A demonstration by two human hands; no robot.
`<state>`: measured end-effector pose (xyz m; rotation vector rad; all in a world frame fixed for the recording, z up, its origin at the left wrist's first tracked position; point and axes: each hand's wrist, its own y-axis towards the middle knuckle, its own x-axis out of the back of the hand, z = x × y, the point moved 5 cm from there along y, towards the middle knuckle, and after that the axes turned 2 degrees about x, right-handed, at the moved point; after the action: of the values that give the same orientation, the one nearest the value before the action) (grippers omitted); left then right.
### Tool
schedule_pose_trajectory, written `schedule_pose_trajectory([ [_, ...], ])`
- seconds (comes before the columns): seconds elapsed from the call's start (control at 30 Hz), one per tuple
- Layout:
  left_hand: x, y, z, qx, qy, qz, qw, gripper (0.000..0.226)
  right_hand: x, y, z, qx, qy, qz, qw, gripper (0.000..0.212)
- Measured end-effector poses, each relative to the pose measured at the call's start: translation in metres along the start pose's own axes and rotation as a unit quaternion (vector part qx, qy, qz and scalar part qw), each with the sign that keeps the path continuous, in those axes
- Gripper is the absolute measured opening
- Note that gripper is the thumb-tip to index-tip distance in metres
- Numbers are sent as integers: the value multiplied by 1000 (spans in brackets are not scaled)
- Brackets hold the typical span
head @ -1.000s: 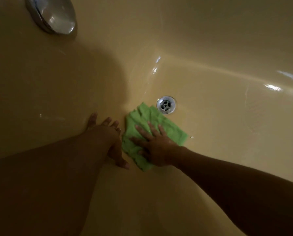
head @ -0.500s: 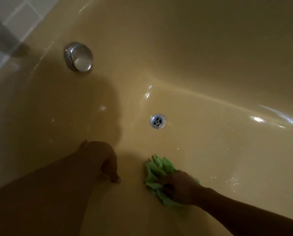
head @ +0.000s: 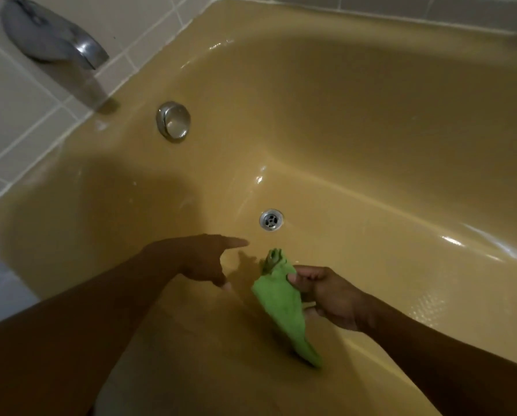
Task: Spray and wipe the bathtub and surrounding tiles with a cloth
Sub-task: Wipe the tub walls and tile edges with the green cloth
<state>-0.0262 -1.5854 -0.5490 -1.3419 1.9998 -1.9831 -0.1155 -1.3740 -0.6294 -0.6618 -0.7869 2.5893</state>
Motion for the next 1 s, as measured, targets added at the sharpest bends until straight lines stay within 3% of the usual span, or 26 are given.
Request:
schedule_pose_trajectory([
  [0.07,1,-8,-13,-55,-46,-61,996,109,-2,-8,17,8,32,30,999,31],
  [0.17,0,-22,-29,-136,-111,-127,976,102,-3,-26,40,30,42,81,995,33],
  [0.3,-4,-39,-42,-191,-200,-189,942,56,-10,-52,59,54,22,121,991,29],
  [0.4,-10,-55,-48,-179,-174,-227,941,25,-10,-67,60,52,3,121,991,27],
  [0.5,-18,-67,-53,-174,-148,-229,946,47,-9,-80,59,39,-32,119,992,27],
  [0.57,-22,-73,-55,-163,-147,-232,948,43,-10,-87,56,24,-37,118,992,28],
  [0.77,-25,-95,-65,-160,-154,-274,936,36,-17,-108,50,-37,33,91,995,29],
  [0.87,-30,-104,-82,-183,-132,-273,935,33,-29,-118,49,-35,-73,61,995,44],
  [1.0,-36,-116,-101,-194,-139,-259,936,19,-27,-123,48,41,-254,-98,961,9],
])
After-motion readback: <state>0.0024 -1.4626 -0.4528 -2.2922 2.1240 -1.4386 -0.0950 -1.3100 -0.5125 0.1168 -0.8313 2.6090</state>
